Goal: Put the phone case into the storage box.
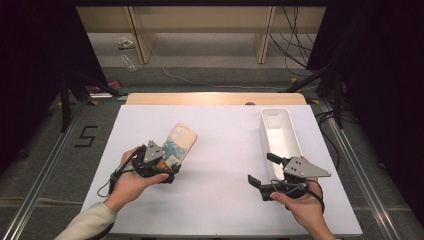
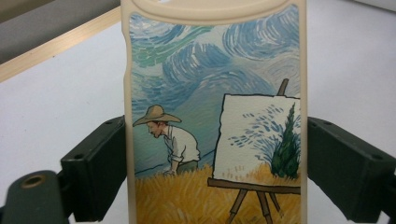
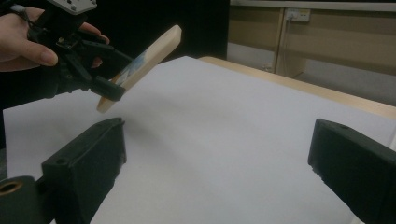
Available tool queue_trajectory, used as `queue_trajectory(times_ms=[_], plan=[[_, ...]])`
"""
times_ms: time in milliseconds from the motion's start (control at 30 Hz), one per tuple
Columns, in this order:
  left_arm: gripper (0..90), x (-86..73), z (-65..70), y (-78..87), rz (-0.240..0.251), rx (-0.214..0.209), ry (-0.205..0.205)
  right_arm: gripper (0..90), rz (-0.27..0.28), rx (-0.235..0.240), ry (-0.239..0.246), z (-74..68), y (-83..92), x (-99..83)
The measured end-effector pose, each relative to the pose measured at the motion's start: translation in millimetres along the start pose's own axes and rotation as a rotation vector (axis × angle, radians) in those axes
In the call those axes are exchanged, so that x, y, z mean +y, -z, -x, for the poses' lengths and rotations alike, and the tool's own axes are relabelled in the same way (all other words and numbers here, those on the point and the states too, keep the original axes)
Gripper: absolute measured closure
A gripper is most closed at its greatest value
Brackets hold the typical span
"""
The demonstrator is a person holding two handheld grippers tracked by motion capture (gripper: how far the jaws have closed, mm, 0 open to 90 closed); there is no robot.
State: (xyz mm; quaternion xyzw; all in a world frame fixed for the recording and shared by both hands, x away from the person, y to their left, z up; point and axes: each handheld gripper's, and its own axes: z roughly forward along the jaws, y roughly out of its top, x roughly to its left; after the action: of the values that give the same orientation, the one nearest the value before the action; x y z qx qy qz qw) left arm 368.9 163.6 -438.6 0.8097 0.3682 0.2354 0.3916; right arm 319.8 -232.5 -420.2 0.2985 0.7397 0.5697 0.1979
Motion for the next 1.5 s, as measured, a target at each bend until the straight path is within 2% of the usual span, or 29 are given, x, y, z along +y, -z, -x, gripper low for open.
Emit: queue_trajectory(times_ms=[267, 1500], plan=[[11.4, 1.5, 2.5, 0.6, 0.005, -0.011, 0.005, 5.2, 0.001, 0.007, -0.003, -2.3, -5.4, 2.2], [11.4, 8.9, 20.8, -0.2, 0.028, -0.035, -0.044, 5.6, -0.003, 0.011, -0.015, -4.6, -25.4, 9.5]])
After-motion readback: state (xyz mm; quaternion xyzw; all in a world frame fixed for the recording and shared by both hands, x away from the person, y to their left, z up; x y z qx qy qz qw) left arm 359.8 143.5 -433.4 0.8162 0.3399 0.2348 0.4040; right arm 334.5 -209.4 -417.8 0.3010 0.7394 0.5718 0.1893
